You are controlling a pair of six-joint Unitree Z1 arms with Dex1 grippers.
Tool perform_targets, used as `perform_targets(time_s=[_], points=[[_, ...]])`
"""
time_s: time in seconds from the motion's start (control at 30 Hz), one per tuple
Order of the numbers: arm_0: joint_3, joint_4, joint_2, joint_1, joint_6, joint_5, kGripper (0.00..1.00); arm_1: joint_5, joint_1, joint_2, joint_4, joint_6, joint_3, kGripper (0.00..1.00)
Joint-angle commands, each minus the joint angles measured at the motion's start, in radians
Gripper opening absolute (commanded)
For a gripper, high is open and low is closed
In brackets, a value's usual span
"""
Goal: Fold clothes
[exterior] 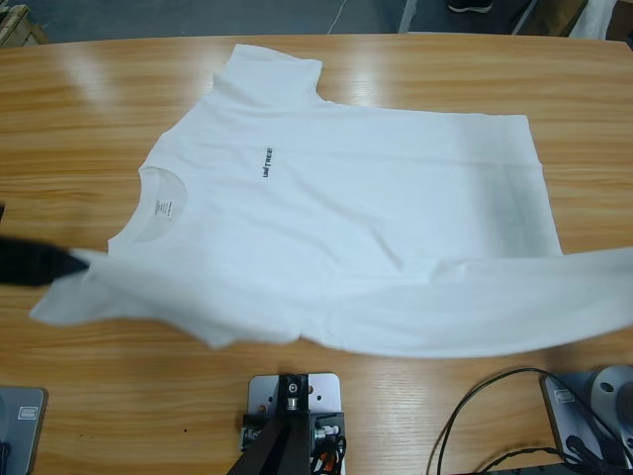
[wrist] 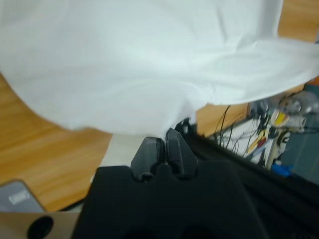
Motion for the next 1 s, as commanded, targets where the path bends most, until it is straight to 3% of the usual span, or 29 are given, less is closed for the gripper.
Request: perform_targets(time_s=[0.03, 0.37, 0.67, 1.0], points=[[-0.022, -0.081, 0.142, 0.081, 0.051, 0.018, 0.0, 0.014, 0.006, 0.124, -0.057, 0.003, -0.017, 0.0], [-0.114, -0.087, 0.176, 0.16, 0.148, 0.122, 0.0, -0.003, -0.012, 0.2, -0.141, 0.001, -0.013, 0.0], [-0.145, -0.156, 0.274, 0.163, 0.172, 0.135, 0.0, -0.086, -0.038, 0.217, -0.194, -0.013, 0.006, 0.0], [-0.199, -0.201, 0.323, 0.186, 0.229, 0.218, 0.0, -0.035, -0.038, 0.22, -0.406, -0.039, 0.156, 0.0]])
